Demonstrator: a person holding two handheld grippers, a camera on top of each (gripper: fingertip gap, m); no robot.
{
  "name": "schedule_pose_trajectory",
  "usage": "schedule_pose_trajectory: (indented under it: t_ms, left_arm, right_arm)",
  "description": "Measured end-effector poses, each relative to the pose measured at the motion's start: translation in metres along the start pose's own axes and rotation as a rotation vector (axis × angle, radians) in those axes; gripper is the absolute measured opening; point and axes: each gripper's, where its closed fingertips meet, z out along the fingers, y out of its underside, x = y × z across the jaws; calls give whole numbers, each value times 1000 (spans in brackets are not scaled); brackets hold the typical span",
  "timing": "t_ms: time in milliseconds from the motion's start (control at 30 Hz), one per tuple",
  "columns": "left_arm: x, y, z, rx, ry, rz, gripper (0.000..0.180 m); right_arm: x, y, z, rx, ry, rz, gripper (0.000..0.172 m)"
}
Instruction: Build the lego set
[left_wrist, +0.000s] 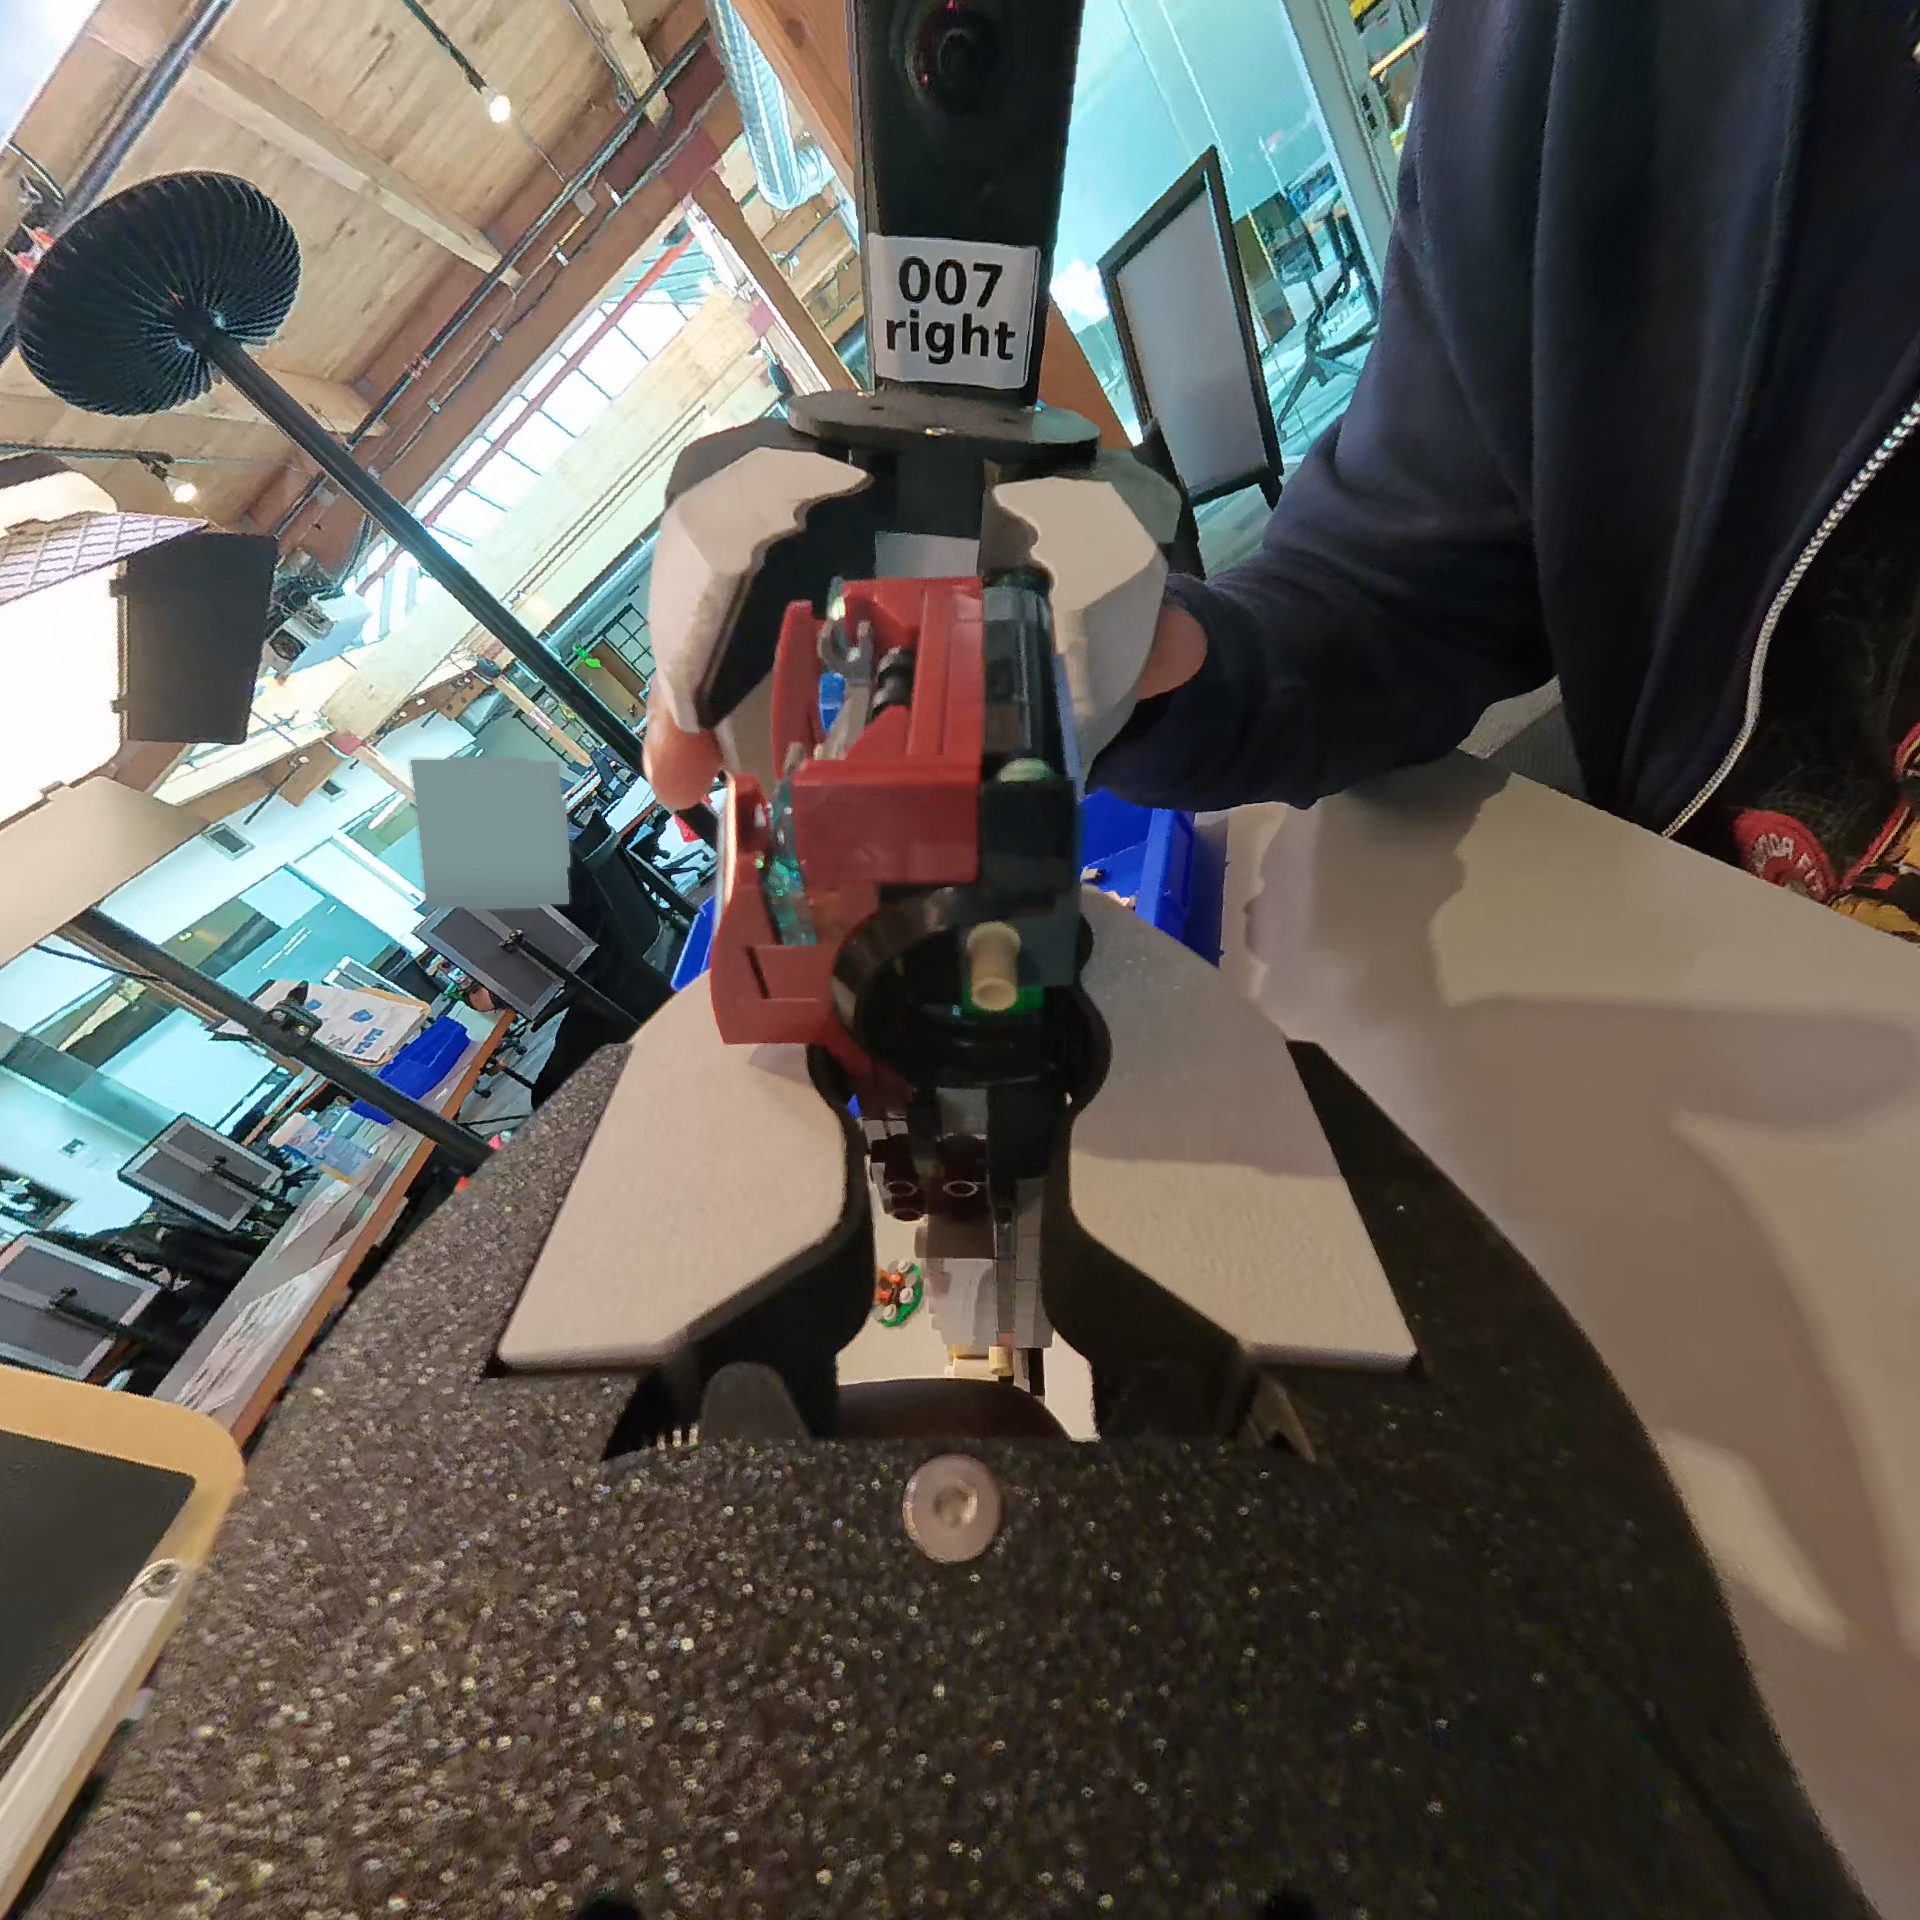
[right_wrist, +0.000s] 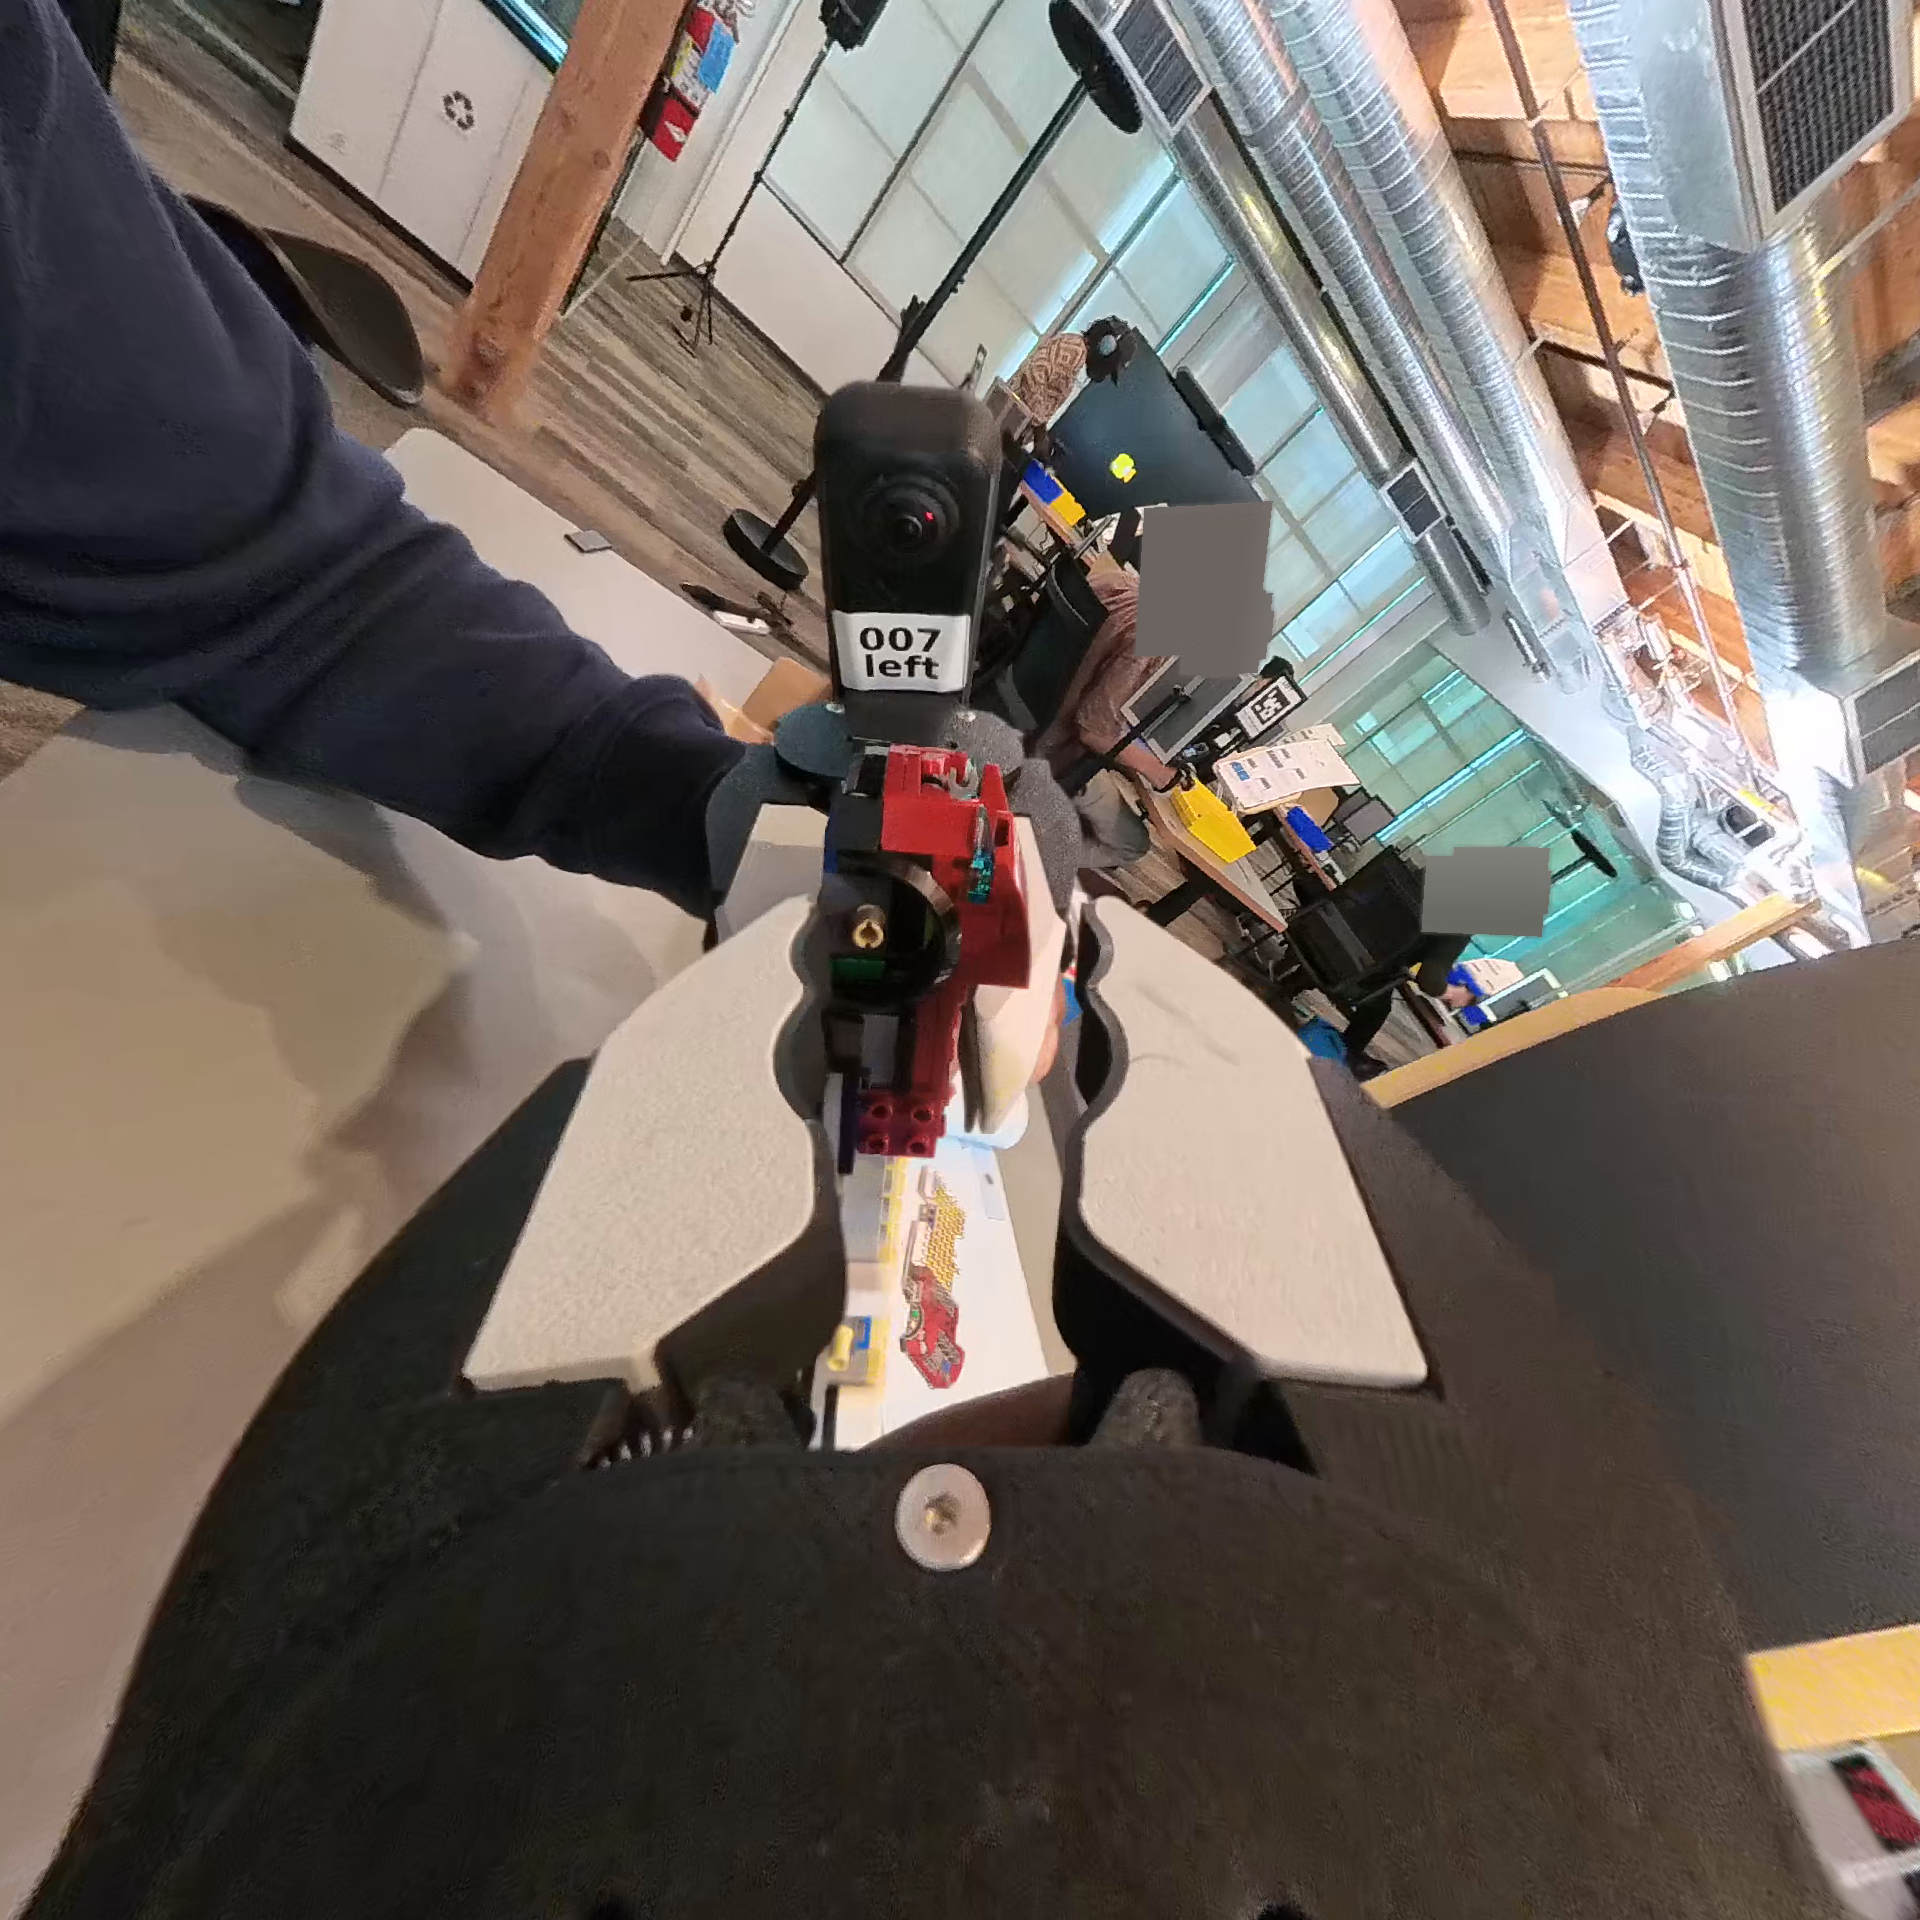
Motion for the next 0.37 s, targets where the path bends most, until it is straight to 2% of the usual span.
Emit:
schedule_pose_trajectory:
  t_ms: [233, 367]
  left_arm:
    - [1, 4, 3, 3, 10, -34, 35]
    - [2, 6, 4, -15, 13, -22, 35]
  right_arm:
    - [-1, 3, 4, -25, 5, 23, 49]
    - [-7, 5, 7, -35, -12, 3, 40]
